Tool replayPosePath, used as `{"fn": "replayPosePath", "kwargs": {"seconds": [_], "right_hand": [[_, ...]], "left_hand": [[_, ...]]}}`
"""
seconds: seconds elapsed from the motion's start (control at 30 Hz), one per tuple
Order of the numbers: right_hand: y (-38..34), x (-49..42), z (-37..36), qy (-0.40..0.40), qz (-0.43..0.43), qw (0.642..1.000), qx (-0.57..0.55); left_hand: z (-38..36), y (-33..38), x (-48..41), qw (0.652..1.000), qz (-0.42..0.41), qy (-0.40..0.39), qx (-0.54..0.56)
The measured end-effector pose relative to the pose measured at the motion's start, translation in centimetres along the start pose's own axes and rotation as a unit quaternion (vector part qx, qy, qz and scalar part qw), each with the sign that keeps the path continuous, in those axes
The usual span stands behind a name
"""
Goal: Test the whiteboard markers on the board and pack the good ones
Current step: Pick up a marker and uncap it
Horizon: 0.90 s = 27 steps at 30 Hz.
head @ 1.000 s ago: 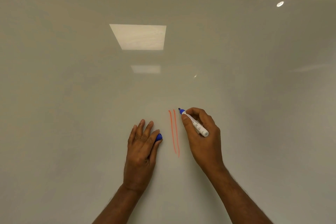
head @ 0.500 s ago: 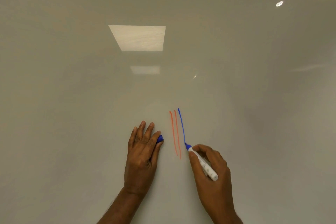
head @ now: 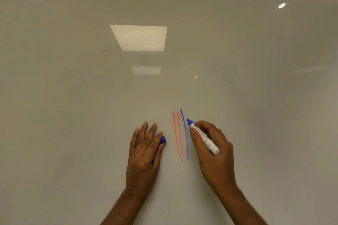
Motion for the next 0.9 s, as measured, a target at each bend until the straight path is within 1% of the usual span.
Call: {"fn": "replayPosePath", "kwargs": {"seconds": [0.2, 0.4, 0.7, 0.8, 0.9], "right_hand": [[0.9, -2.5, -1.2, 0.011, 0.001, 1.000, 0.022], [2.0, 0.3, -0.1, 0.015, 0.000, 0.999, 0.029], [6.1, 6.9, 1.8, 0.028, -0.064, 0.997, 0.037], [5.7, 7.4, 2.2, 0.008, -0.093, 0.995, 0.033], [3.7, 7.7, 2.5, 0.003, -0.107, 0.994, -0.016]], "left_hand": [[0.0, -0.1, 0.1, 1.000, 0.000, -0.008, -0.002], [0.0, 0.0, 0.0, 1.000, -0.002, -0.002, -0.004], [0.0, 0.0, 0.1, 1.000, 0.001, 0.000, 0.000], [0.0, 0.0, 0.1, 1.000, 0.003, 0.005, 0.006], [0.2, 0.2, 0.0, 1.000, 0.016, 0.004, 0.019]]}}
Point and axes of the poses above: each hand's wrist, its own x-axis away from the middle knuckle, its own z-axis out of the back of the hand, y = z × x, the point moved 1 cm from there along -x, towards the middle knuckle, and after that the axes turned 10 degrees about -z, right-handed, at the moved point
